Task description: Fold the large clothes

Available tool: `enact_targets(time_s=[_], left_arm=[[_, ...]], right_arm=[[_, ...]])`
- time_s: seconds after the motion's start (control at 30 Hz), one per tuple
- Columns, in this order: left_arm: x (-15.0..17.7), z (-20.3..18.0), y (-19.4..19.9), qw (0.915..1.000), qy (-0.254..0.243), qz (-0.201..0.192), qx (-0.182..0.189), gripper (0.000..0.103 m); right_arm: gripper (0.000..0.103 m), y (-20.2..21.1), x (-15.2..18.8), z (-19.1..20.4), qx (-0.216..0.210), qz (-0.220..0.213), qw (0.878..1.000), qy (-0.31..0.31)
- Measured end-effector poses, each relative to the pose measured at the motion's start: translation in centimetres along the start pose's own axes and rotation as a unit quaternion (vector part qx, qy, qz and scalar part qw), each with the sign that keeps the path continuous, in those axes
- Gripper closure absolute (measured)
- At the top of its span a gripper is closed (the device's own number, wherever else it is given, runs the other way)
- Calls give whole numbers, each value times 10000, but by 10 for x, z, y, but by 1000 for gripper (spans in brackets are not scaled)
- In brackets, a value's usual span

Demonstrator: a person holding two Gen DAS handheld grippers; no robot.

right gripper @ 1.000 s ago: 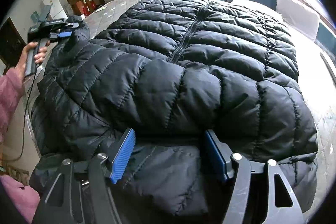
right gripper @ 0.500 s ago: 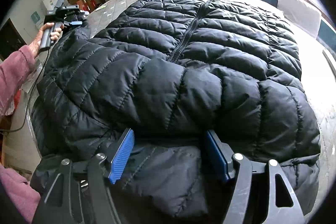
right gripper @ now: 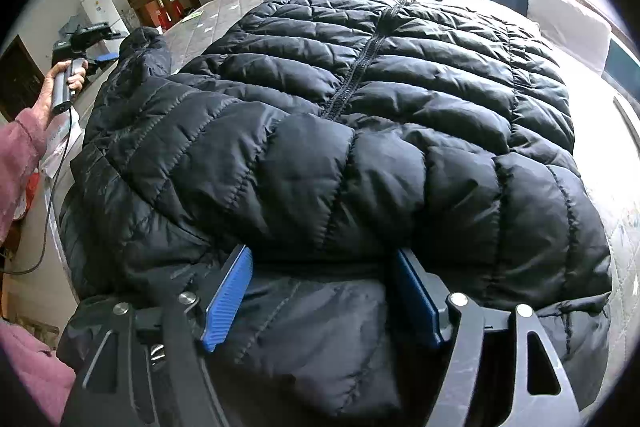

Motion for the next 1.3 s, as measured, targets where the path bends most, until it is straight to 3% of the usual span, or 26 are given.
enact_targets(time_s=[0.2,0.57,0.73,0.9,1.13,1.3], left_arm=[[-17,3,-37,9980,-20,-44,-625,44],[-43,-30,-98,9846,-704,235,-1583,44],[-51,-20,-72,9971,-65,125,-754,43],[-28,6,-30,9975,686,92,-115,35],[20,-4,-13,9974,561,460,-40,35],[56,-6,-17,9932,870,742,224,35]], right_arm=[[23,-1,-1,0,-16,60,10000,-7],[14,-4,-3,3,-67,136,9999,-8],[14,-4,-3,3,-88,150,9998,-3],[12,-4,-3,5,-70,127,9999,-11],[10,-3,-2,4,-90,56,9999,-35],[9,-2,0,5,-86,3,10000,-32]])
Point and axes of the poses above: each gripper's, at about its wrist camera, not at the fingertips, and y roughly against the way its jaws point, z to its left, x to its underside, the point moved 1 cm from there along -y, roughly the way its jaws point, and after that the axes turned 8 degrees about -y, right-handed, at the moved point
